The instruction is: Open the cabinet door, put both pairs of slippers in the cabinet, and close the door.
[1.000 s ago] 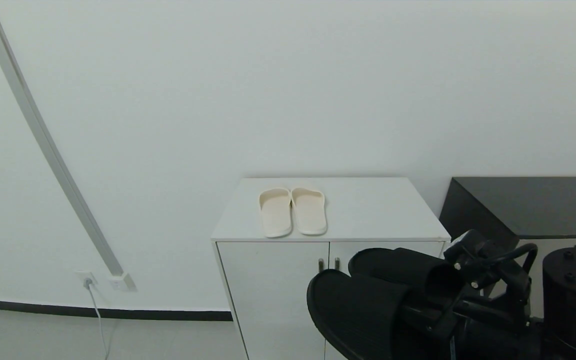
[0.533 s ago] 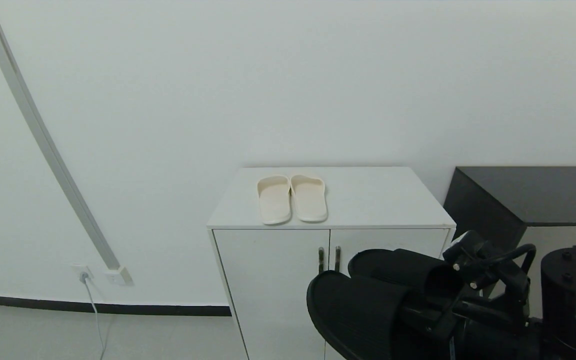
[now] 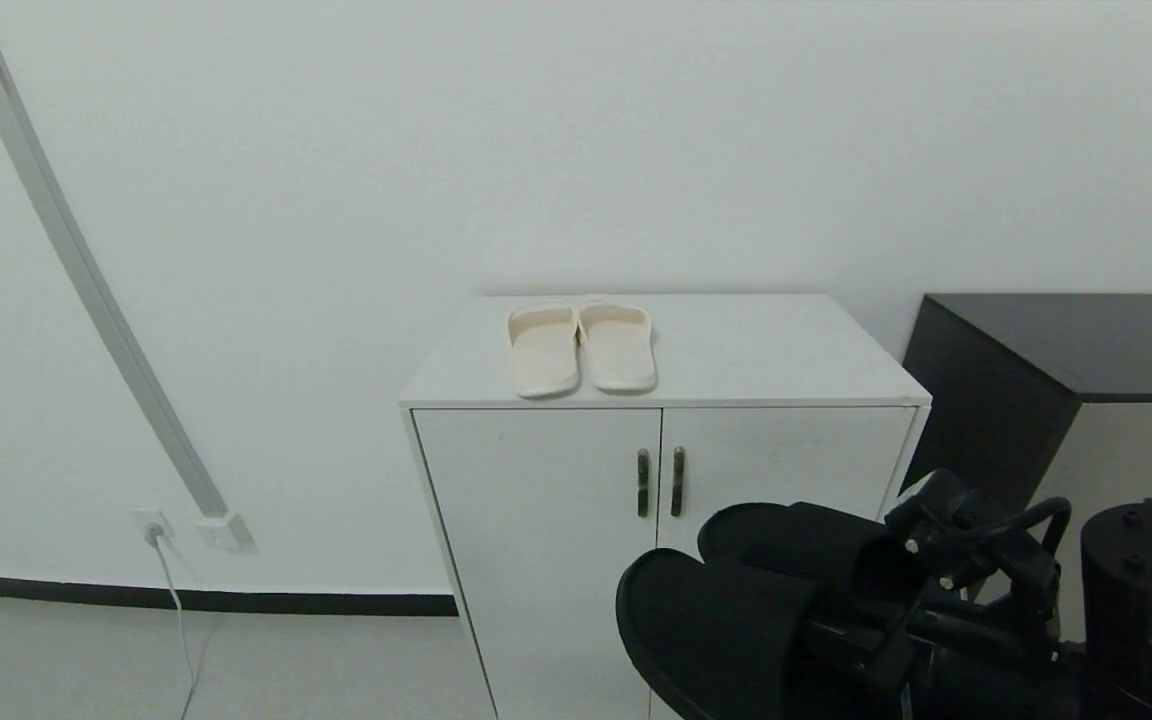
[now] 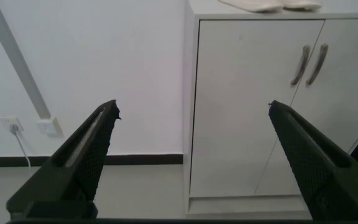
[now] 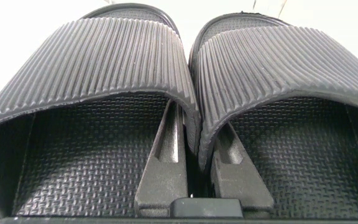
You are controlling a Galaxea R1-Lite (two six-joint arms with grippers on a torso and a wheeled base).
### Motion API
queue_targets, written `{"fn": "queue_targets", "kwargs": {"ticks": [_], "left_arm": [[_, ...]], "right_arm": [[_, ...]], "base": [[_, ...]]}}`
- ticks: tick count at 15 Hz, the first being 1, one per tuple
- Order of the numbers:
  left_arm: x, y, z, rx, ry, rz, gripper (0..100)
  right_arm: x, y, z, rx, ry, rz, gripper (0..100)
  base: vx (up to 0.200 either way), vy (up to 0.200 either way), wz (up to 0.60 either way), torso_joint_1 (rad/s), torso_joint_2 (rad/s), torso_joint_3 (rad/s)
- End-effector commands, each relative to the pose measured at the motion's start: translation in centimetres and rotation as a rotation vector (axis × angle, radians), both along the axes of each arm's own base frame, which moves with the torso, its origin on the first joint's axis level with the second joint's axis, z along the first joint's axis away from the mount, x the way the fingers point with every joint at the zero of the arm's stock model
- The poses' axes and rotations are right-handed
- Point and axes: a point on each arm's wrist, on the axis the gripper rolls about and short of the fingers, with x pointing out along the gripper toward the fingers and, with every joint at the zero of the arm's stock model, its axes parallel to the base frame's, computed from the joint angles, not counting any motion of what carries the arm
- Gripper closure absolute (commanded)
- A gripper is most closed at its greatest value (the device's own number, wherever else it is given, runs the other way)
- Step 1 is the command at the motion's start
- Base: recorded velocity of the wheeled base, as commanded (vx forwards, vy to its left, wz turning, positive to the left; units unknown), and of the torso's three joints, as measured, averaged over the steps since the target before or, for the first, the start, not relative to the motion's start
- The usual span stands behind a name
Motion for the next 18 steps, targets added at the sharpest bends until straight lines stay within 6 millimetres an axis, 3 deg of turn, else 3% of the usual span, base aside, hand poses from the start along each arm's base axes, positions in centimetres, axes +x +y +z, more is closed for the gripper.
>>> {"fn": "queue_targets", "kwargs": {"ticks": [1, 18], "left_arm": [[0.01, 0.00, 0.00, -0.001, 0.002, 0.002, 0], [0.01, 0.00, 0.00, -0.001, 0.002, 0.002, 0]], "right_arm": [[0.01, 0.04, -0.03, -0.001, 0.000, 0.001, 100], [-0.11, -0.10, -0.33, -0.011, 0.008, 0.003, 100]], "base": [[0.000, 0.000, 0.00, -0.212, 0.53, 0.325], [0.000, 0.000, 0.00, -0.149, 0.49, 0.334]]}}
